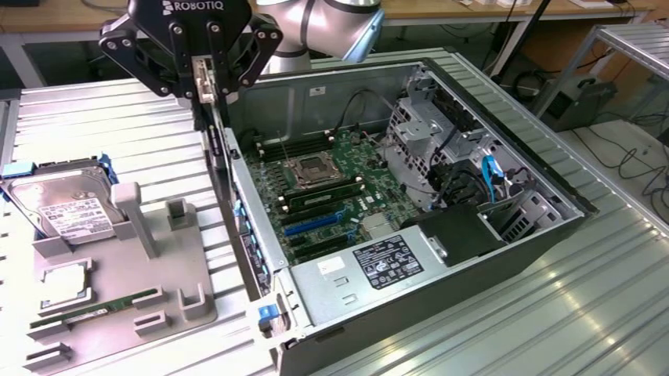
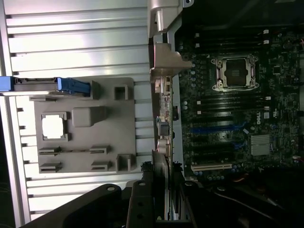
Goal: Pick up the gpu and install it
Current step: 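Pick up the gpu and move the gpu toward the slot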
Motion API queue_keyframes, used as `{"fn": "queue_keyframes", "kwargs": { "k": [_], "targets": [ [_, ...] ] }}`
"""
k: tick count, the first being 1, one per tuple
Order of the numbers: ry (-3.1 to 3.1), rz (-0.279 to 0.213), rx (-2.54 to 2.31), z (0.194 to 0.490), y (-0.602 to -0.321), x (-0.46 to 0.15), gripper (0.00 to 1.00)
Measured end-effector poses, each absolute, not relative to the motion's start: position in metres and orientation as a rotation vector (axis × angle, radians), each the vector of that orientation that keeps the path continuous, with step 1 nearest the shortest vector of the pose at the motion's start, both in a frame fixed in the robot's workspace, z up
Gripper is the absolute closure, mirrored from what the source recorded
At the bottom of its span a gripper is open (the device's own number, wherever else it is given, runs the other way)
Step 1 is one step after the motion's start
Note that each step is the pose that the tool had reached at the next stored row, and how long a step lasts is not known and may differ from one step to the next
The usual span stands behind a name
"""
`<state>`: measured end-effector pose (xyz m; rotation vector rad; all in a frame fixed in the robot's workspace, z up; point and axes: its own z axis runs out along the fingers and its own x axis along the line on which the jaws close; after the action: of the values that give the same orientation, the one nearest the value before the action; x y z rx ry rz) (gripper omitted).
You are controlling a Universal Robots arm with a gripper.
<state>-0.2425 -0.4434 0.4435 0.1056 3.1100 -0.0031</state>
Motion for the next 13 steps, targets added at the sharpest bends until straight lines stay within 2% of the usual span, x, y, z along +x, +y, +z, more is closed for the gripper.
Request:
{"fn": "queue_keyframes", "kwargs": {
  "k": [13],
  "targets": [
    [3.110,-0.005,0.106,0.4434,-0.4434,-0.2377,0.74]
  ]
}}
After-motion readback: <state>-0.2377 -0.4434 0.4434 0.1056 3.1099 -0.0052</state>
